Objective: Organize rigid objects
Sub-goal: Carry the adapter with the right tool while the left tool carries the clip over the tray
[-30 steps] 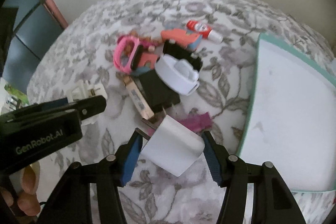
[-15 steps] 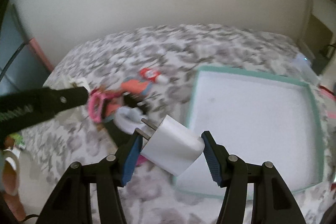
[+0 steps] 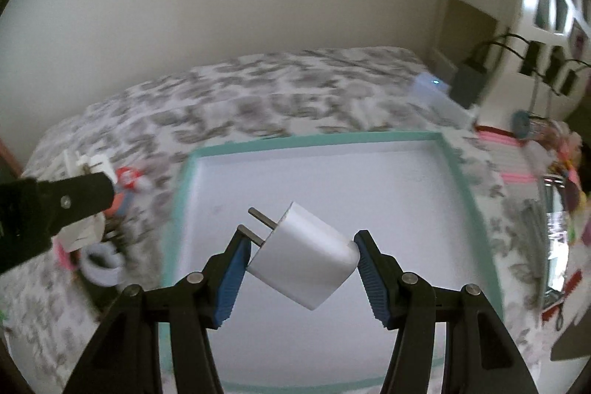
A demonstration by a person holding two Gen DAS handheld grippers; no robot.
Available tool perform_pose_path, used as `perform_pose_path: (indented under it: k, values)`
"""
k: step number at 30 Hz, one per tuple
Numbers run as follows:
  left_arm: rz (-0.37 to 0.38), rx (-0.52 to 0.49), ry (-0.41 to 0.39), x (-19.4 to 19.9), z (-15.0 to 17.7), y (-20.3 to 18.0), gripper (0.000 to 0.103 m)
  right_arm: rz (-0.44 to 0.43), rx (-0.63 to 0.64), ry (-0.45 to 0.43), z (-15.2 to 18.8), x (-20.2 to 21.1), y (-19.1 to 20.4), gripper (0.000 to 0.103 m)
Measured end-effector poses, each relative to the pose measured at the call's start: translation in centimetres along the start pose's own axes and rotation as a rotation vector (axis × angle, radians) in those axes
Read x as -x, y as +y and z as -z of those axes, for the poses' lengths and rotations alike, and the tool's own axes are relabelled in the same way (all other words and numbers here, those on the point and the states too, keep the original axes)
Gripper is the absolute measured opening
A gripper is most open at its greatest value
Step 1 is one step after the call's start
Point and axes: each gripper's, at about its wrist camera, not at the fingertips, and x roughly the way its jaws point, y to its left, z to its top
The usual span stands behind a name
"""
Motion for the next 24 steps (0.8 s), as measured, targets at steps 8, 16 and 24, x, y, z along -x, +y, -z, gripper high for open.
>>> perform_pose_path:
  k: [8, 16, 24]
  values:
    - [0.0, -0.006, 0.043, -4.1, -1.4, -2.4, 0.055, 0.094, -0.023, -0.008, -1.5, -2.0, -3.0, 0.061]
    - [-0.001, -0.013, 0.063, -6.9, -2.1, -3.5, 0.055, 0.13, -0.027, 0.004, -2.4, -3.8, -4.1, 0.061]
    - [0.002, -0.005, 0.085, -8.5, -1.7, -3.7, 0.056, 0.134, -0.033, 0.013, -2.5, -4.7, -4.5, 0.061]
